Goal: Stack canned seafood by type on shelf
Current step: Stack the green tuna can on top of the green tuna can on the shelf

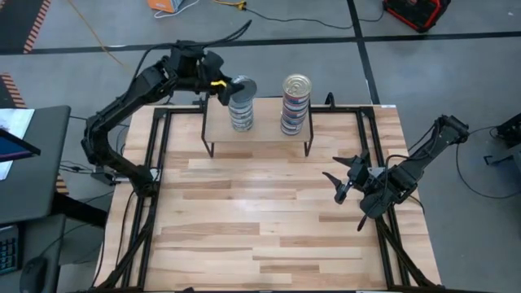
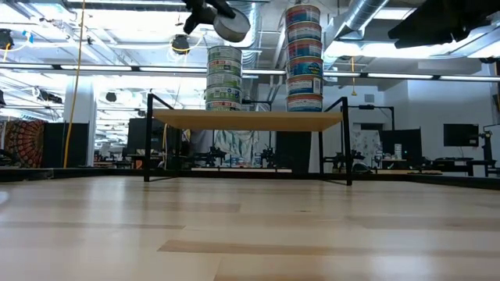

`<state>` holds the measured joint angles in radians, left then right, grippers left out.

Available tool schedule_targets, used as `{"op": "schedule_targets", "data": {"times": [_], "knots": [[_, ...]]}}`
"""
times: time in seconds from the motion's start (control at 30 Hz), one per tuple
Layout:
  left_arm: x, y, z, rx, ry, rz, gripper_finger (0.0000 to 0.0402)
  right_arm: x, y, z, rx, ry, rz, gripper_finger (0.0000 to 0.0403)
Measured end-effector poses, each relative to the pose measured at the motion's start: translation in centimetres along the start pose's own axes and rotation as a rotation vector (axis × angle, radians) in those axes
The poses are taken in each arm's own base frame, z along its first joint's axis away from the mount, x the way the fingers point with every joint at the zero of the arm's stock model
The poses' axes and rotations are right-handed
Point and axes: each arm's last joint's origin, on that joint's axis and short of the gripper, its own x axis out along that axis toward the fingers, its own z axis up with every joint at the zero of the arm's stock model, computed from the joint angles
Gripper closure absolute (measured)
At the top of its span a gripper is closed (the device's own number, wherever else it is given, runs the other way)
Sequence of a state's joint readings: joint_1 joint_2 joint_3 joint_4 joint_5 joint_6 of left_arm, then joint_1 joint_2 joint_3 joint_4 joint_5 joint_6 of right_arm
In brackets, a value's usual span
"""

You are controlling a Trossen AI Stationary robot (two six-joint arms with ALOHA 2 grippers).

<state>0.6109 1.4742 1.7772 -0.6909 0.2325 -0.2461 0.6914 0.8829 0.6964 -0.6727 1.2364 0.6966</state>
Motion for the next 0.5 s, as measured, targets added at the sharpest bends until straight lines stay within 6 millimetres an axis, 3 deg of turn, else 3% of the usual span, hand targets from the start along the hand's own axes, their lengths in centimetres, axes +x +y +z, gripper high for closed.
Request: {"op": "schedule_targets", "data": {"times": [0.17, 0.5], "knots": [[1.9, 0.8, -1.1, -0.063, 0.028, 0.005, 0.0270, 0.0, 0.0, 0.0, 0.005, -0.001, 0.001, 0.0101], [1.9, 1.3, -1.3, -0.097, 0.040, 0.011, 0.0269, 0.0, 0.0, 0.1, 0.009, -0.002, 0.002, 0.0101]]}}
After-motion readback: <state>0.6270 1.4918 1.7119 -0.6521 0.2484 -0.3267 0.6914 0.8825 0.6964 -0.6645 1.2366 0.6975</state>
